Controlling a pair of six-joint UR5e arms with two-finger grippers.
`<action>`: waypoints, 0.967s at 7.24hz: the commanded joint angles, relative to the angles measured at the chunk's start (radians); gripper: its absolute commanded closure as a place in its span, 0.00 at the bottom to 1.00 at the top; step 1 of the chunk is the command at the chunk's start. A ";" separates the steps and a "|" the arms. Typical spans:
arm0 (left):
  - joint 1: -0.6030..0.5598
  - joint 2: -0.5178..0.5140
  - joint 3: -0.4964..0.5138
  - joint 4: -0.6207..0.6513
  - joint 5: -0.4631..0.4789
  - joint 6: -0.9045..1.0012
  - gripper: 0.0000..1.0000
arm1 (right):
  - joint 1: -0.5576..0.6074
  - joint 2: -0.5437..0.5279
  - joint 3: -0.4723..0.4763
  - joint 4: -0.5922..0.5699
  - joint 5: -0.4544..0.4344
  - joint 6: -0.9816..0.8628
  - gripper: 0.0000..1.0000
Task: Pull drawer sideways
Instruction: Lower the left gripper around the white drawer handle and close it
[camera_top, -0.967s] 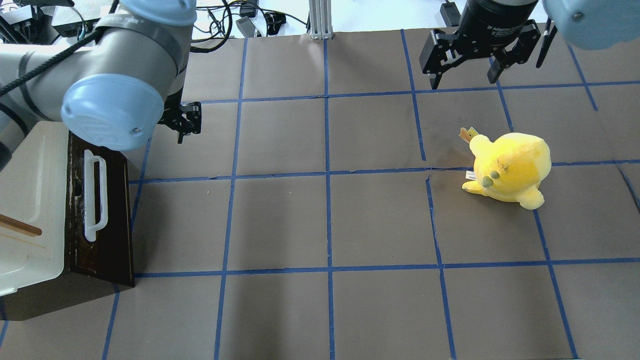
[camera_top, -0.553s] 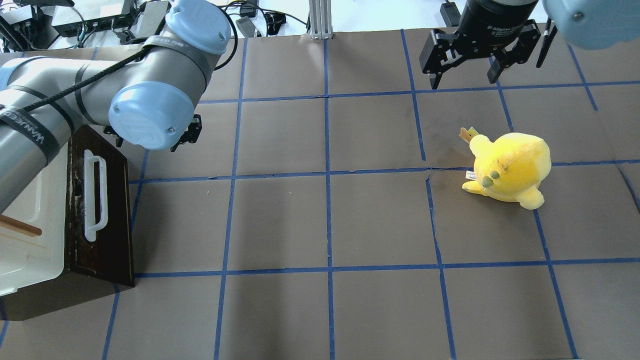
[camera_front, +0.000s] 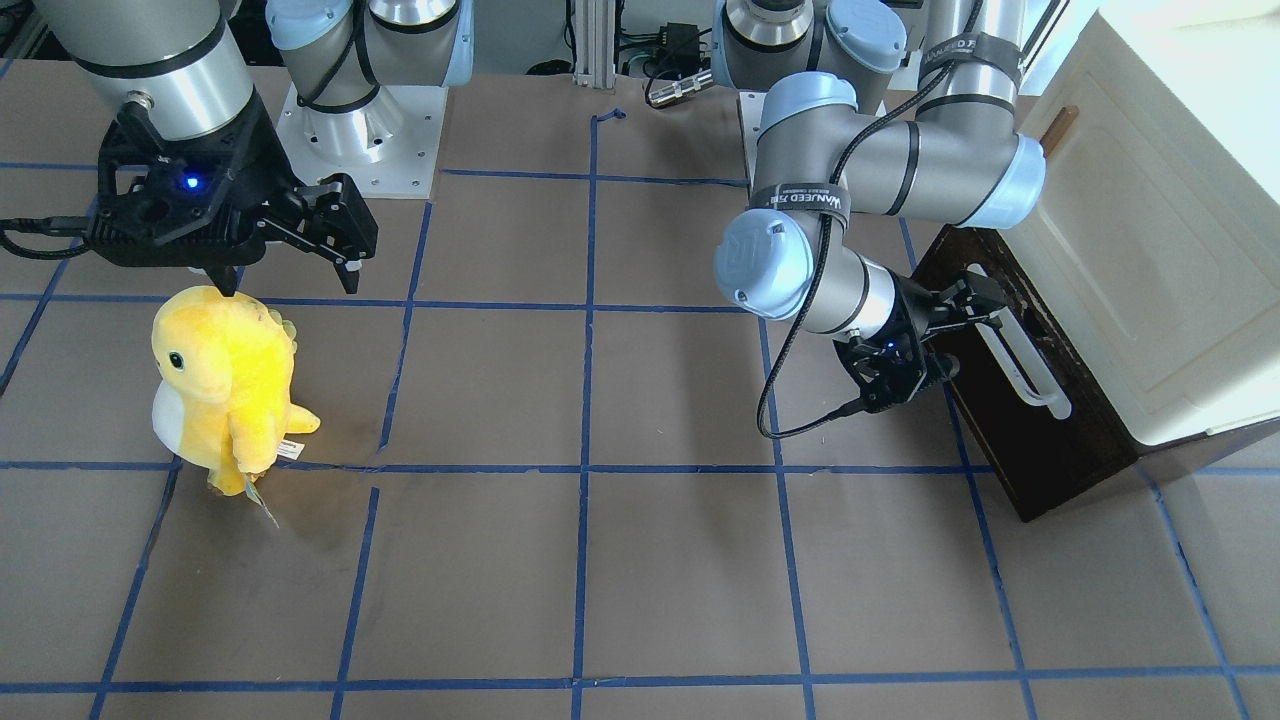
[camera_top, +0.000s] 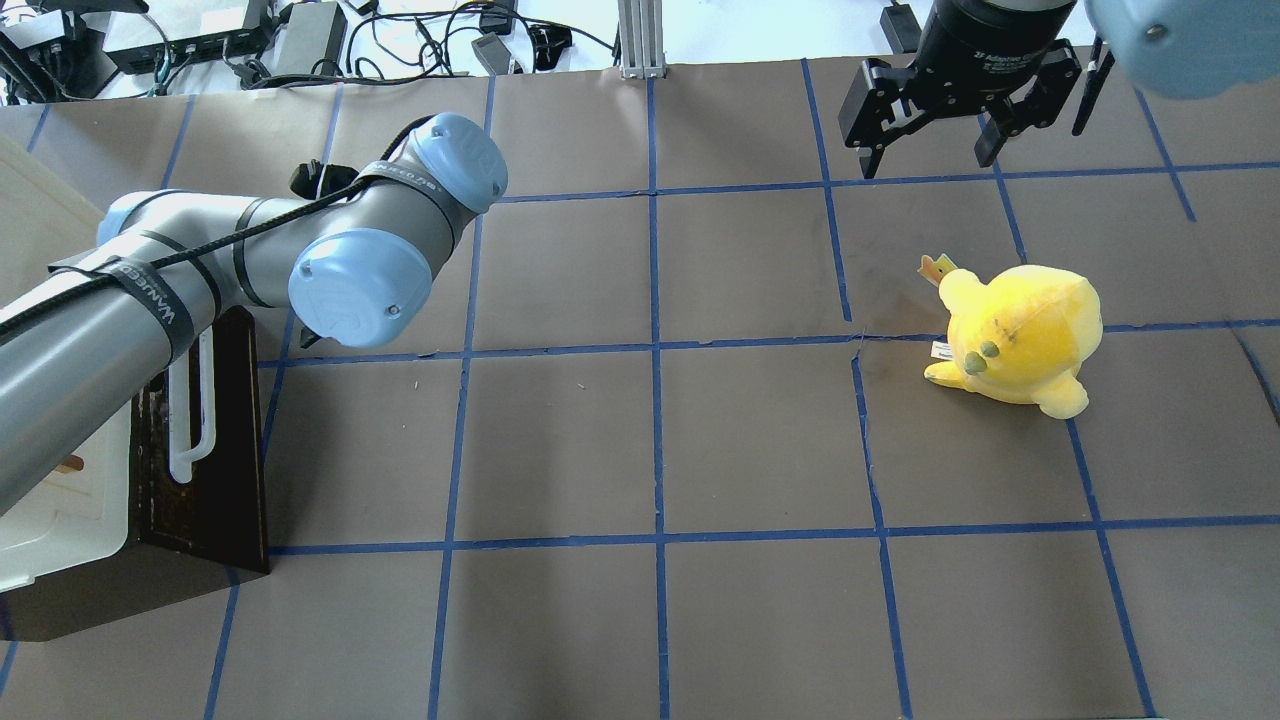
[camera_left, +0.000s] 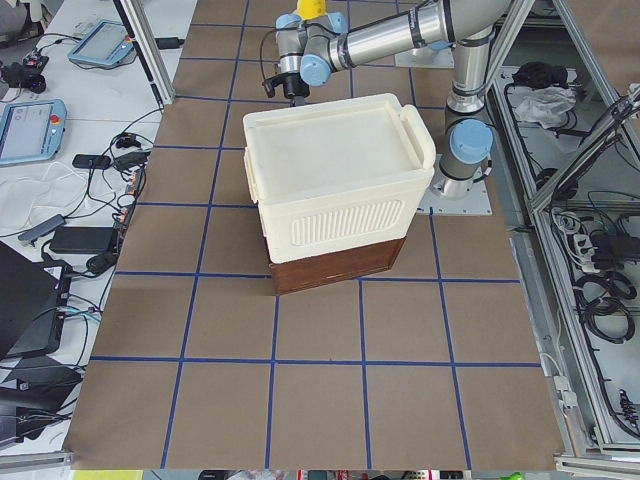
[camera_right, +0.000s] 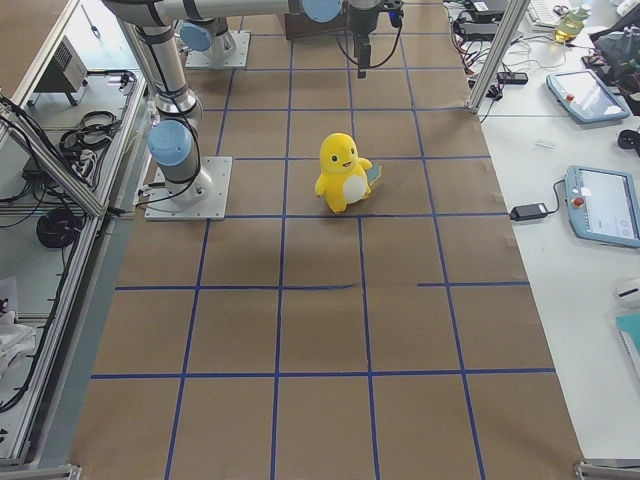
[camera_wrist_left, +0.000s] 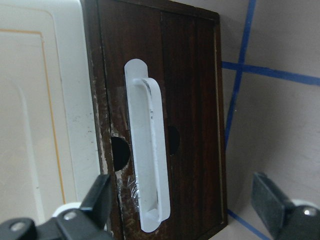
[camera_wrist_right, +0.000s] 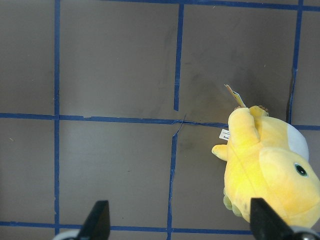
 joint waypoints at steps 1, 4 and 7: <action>0.004 -0.017 -0.041 -0.059 0.075 -0.001 0.00 | 0.000 0.000 0.000 0.000 0.000 0.000 0.00; 0.007 -0.088 -0.039 -0.056 0.204 -0.023 0.00 | 0.000 0.000 0.000 0.000 0.000 0.000 0.00; 0.010 -0.137 -0.048 -0.059 0.233 -0.046 0.01 | 0.000 0.000 0.000 0.000 0.000 0.000 0.00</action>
